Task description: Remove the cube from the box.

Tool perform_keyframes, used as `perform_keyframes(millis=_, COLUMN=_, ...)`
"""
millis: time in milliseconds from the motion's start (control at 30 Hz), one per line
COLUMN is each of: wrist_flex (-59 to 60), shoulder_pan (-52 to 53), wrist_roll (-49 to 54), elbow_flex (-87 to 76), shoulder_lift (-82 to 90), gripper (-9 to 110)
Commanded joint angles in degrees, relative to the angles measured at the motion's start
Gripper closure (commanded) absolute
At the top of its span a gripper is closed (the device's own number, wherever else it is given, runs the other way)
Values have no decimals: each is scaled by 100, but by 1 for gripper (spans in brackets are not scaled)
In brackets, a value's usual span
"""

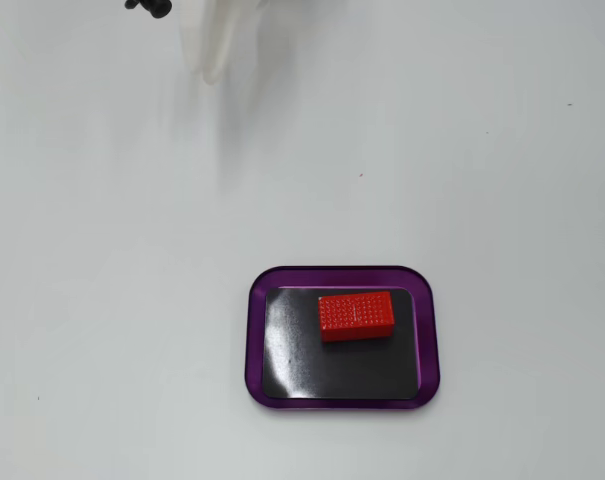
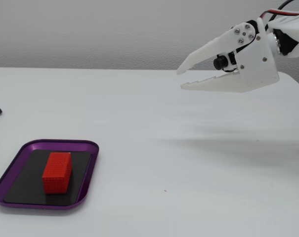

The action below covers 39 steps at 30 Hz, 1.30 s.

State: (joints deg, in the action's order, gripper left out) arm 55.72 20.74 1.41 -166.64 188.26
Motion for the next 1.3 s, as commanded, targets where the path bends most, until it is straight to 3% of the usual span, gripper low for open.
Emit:
perform_keyframes(millis=0, wrist_flex=-281, shoulder_pan=-9, wrist_roll=1055, elbow_flex=2417, shoulder_lift=-1626, gripper=92)
perform_keyframes(millis=300, wrist_flex=-264, shoulder_pan=53, wrist_roll=1125, elbow_flex=1731, shoulder_lift=158, gripper=92)
perform_keyframes(millis=467, wrist_flex=-202, shoulder_pan=0, wrist_roll=1134, elbow_flex=1819, shoulder_lift=-264, gripper=92)
perform_keyframes(millis=767, wrist_flex=-237, shoulder_pan=-26, wrist_roll=1063, elbow_flex=4008, shoulder_lift=-4069, gripper=92)
perform_keyframes(millis=900, wrist_flex=360, shoulder_pan=-290, wrist_roll=1072, elbow_flex=5511, shoulder_lift=-5880, gripper=92)
perform_keyframes(millis=1267, wrist_flex=2013, shoulder_pan=-2039, wrist_roll=817, elbow_flex=9299, shoulder_lift=-9422, gripper=76)
